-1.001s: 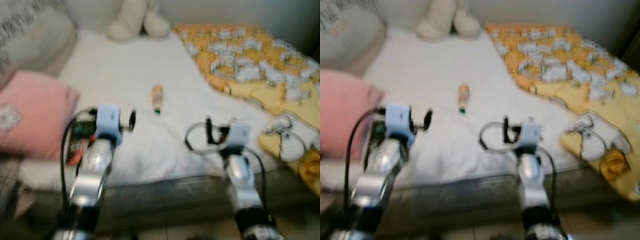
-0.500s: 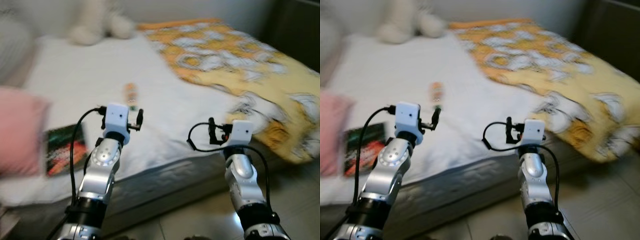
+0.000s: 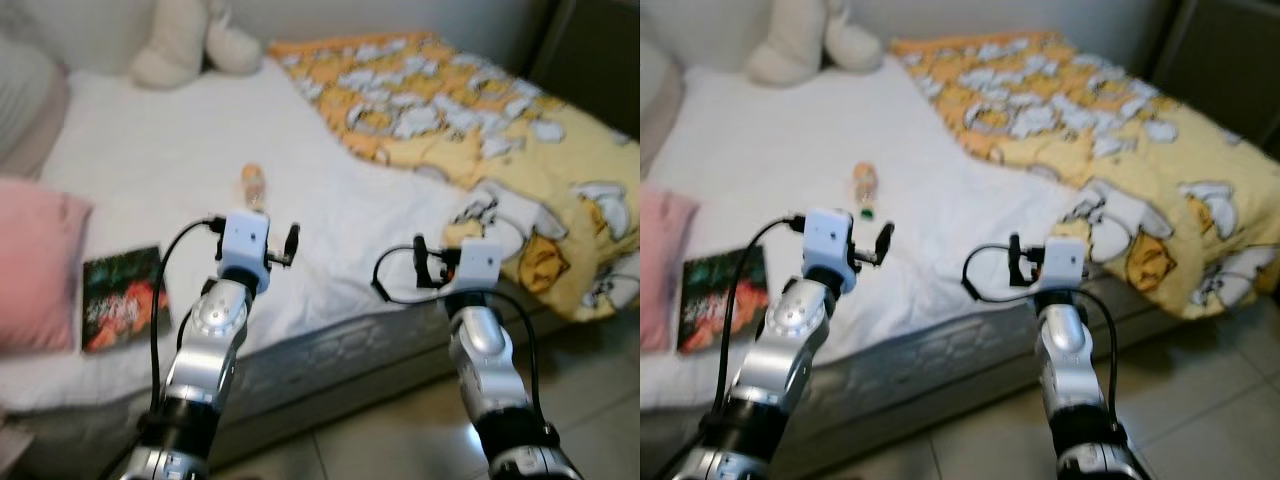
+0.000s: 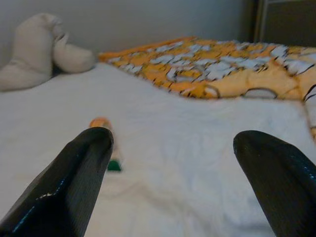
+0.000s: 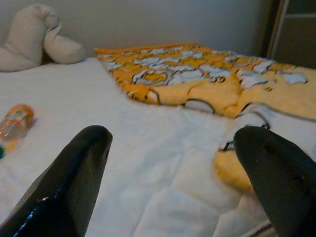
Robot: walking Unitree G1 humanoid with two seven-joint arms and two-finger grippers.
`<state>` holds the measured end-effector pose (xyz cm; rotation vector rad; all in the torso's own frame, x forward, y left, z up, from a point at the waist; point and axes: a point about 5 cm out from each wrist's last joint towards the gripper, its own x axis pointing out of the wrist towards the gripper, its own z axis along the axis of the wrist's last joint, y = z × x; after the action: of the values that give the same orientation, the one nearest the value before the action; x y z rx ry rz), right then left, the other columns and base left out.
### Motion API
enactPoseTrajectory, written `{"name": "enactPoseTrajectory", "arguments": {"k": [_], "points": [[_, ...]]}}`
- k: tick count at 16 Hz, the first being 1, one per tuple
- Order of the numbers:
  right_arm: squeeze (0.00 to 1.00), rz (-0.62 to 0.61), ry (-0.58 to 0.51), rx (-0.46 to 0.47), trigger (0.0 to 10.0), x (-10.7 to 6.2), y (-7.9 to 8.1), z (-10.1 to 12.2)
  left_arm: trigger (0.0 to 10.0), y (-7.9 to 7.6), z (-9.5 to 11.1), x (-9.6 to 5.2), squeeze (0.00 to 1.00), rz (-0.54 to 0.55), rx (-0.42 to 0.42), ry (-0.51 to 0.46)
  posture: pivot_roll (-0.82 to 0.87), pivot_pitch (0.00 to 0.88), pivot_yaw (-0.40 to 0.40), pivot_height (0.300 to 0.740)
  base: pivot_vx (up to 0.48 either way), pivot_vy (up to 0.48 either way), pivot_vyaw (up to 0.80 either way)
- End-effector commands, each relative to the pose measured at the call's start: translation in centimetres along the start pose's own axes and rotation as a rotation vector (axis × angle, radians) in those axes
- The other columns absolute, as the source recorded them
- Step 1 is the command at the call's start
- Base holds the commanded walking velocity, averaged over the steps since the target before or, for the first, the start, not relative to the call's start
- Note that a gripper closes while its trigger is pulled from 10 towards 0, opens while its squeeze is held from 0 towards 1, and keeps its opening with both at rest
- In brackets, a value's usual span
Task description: Clean up the room
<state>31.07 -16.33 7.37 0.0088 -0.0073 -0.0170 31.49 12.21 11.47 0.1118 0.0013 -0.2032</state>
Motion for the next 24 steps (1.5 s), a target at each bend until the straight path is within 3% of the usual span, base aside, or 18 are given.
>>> {"name": "enactPoseTrajectory", "arguments": {"k": [1, 5, 7, 11, 17, 20, 21, 24], "points": [[0.00, 0.004, -0.015, 0.000, 10.0, 0.3, 0.1, 0.5, 10.0, -0.2, 0.5, 0.2, 0.00, -0.014, 0.007, -0.017, -0.07, 0.000, 0.014, 0.740, 0.472, 0.000, 0.00], [0.00, 0.009, -0.009, -0.001, 10.0, 0.3, 0.1, 0.4, 10.0, 0.4, 0.0, 0.3, 0.00, 0.030, 0.006, 0.017, -0.07, 0.000, 0.016, 0.740, 0.463, 0.000, 0.00], [0.00, 0.019, -0.002, -0.001, 10.0, 0.1, 0.2, 0.2, 10.0, 0.4, -0.3, 0.6, 0.00, 0.045, 0.047, 0.047, -0.07, 0.000, 0.014, 0.740, 0.298, 0.375, 0.00], [0.00, 0.037, 0.013, -0.001, 10.0, -0.6, 0.6, -0.3, 10.0, 0.6, 0.8, 2.1, 0.00, 0.033, 0.069, 0.038, -0.09, 0.000, 0.026, 0.740, 0.000, 0.000, 0.00], [0.00, 0.026, 0.020, 0.000, 10.0, -1.0, 0.3, -0.5, 10.0, 0.3, 0.3, 2.2, 0.00, 0.038, 0.064, 0.054, -0.11, 0.000, 0.041, 0.740, 0.000, 0.000, 0.00], [0.00, 0.020, 0.028, 0.002, 10.0, -1.7, 0.2, -0.7, 10.0, 1.0, 0.1, 2.7, 0.00, 0.061, 0.058, 0.069, -0.12, 0.000, 0.038, 0.740, 0.000, 0.000, 0.00], [0.00, 0.024, 0.039, 0.000, 10.0, -2.6, 0.1, -1.1, 10.0, 1.7, 0.4, 4.0, 0.00, 0.064, 0.085, 0.093, -0.13, 0.000, 0.042, 0.740, 0.000, 0.000, 0.00], [0.00, 0.049, 0.037, -0.022, 10.0, -3.4, 0.3, -1.1, 10.0, 2.9, 1.4, 4.9, 0.00, 0.095, 0.057, 0.083, -0.17, 0.000, 0.061, 0.740, 0.000, 0.000, 0.00]]}}
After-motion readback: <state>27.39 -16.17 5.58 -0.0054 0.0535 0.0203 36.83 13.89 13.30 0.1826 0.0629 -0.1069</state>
